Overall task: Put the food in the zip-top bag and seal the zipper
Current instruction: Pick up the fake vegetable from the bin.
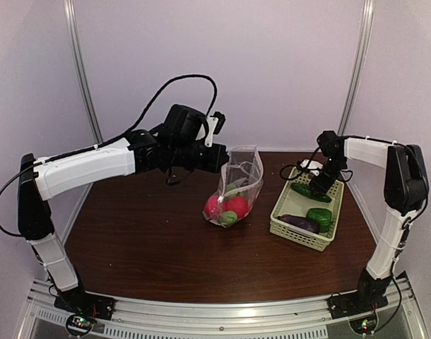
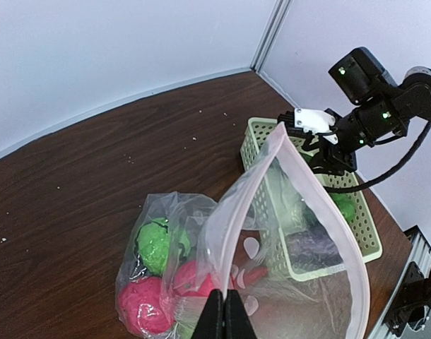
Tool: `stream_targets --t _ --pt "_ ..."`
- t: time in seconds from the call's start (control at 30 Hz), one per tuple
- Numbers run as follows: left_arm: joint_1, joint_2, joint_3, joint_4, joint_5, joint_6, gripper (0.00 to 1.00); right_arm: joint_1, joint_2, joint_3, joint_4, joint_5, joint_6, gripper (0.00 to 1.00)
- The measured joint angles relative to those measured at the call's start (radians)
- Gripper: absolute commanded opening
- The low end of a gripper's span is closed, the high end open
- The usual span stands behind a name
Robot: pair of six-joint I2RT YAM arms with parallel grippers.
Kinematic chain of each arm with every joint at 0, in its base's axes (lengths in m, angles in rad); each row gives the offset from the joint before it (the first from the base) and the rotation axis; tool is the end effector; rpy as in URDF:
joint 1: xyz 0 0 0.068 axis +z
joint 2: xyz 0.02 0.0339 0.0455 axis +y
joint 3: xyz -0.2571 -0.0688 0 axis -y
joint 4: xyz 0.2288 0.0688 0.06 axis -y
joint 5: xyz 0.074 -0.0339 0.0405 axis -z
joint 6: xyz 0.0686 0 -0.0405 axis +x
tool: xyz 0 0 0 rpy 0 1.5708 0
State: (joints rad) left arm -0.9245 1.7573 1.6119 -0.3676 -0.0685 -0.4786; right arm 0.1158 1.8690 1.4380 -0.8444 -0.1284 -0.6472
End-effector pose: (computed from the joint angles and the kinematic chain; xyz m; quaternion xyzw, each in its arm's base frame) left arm 0.2608 -0.3379 0.3224 0.1739 0.8453 -0.3029 0.4043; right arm 0.3663 0.0515 0.1823 -0.3763 0.9126 0.0227 0.1584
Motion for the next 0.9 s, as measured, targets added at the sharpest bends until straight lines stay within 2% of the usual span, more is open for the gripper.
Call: stream_targets --t 0.43,0.5,0.67,0.9 --pt "0.001 -0.001 -0.009 0.002 0.006 -0.021 0.0 0.0 0.127 0.054 0.078 0.026 0.01 0.5" --pt "0.001 -0.003 -0.017 0.0 0.006 -0.026 0.0 0.0 0.145 0.054 0.083 0.026 0.017 0.48" --pt "0.001 -0.004 -0.023 0.001 0.007 -0.036 0.0 0.0 0.163 0.053 0.092 0.026 0.029 0.32" --pt "0.001 -0.014 -0.04 0.007 0.011 -0.046 0.0 0.0 0.119 0.029 0.097 0.025 0.045 0.27"
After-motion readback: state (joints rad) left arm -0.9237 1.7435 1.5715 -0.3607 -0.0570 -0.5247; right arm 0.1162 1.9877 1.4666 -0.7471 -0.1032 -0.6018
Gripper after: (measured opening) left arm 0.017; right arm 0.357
